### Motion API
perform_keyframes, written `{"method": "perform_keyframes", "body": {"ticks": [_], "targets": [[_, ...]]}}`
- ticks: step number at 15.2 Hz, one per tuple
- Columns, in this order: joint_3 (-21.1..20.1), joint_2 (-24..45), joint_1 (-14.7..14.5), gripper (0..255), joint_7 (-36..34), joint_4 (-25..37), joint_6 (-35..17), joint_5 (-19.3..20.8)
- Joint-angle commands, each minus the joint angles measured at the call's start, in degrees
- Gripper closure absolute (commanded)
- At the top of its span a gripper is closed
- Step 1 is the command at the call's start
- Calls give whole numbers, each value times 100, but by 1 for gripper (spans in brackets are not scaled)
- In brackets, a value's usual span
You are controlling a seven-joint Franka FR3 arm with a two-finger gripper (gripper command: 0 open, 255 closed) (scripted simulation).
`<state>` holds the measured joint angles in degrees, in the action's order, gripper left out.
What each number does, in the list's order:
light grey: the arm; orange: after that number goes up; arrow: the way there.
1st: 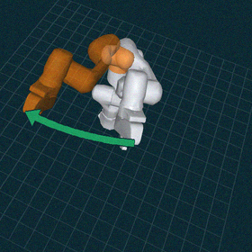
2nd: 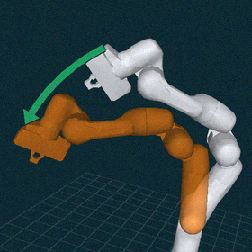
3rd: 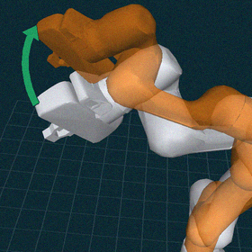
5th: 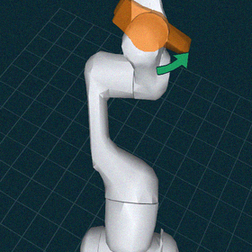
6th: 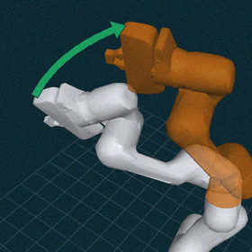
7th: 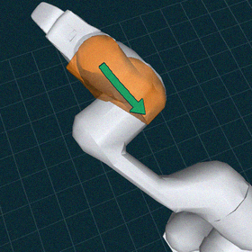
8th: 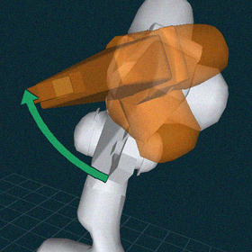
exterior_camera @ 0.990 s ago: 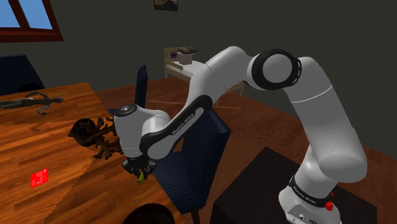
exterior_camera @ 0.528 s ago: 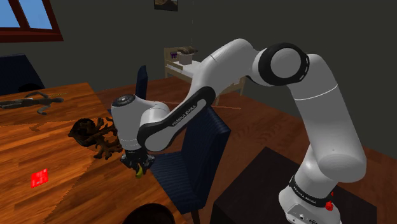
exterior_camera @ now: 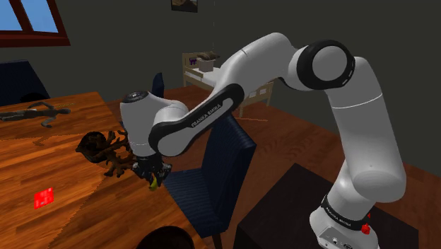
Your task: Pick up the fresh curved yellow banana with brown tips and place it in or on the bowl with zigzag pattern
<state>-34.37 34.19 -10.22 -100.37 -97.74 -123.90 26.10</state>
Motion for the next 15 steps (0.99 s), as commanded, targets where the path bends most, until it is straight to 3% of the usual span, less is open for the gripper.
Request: {"method": "perform_keyframes", "body": {"ticks": [1,12,15], "targets": [[-37,-68,23,255,49,60,118,-57],[-225,-456,127,255,246,309,695,-347],[-367,-742,43,255,-61,-147,533,-433]]}}
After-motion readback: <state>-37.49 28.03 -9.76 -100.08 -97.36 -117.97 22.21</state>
